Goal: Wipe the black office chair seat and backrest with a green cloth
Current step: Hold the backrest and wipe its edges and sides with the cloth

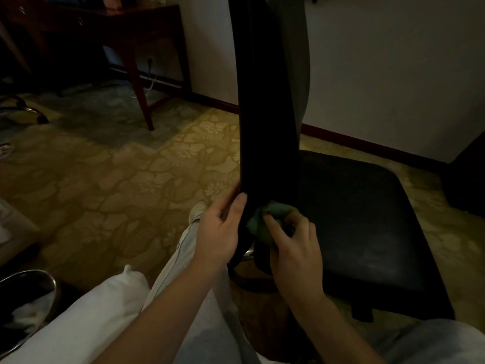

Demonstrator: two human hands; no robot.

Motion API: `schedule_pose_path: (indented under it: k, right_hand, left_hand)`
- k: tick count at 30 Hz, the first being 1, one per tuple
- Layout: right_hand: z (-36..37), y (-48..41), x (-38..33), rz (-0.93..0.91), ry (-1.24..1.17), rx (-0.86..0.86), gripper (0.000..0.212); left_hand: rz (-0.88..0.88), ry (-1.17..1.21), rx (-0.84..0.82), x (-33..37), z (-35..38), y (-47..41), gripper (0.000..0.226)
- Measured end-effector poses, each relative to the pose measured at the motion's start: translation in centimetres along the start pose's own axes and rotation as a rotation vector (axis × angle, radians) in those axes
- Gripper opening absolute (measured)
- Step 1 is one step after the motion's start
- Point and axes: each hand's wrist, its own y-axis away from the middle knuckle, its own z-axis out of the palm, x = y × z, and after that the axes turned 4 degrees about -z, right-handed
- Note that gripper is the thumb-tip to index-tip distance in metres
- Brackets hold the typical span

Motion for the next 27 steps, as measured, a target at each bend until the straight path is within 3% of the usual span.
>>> schedule_pose_path:
  k: [7, 13, 19, 27]
  right_hand:
    - [-3.0, -4.5, -1.1, -0.06, -0.079, 0.184, 0.054]
    - [0.4, -1.7, -0.2, -0.039, -0.003, 0.08, 0.04]
    - [3.3, 2.3, 0.5, 0.014, 0.004, -0.146, 0.049]
    - [-0.3, -0.4, -0.4, 0.035, -0.157, 0.03, 0.051]
  left_hand:
    - [0.022, 0.017, -0.013, -0.1, 0.1, 0.1, 0.045]
    - [0.025, 0.014, 0.006, -0.2, 0.2, -0.2, 0.047]
    - [0.033, -0.002, -0.003, -0.3, 0.1, -0.2, 0.043]
    - [-0.05, 0.025, 0.001, -1.5, 0.1, 0.2, 0.034]
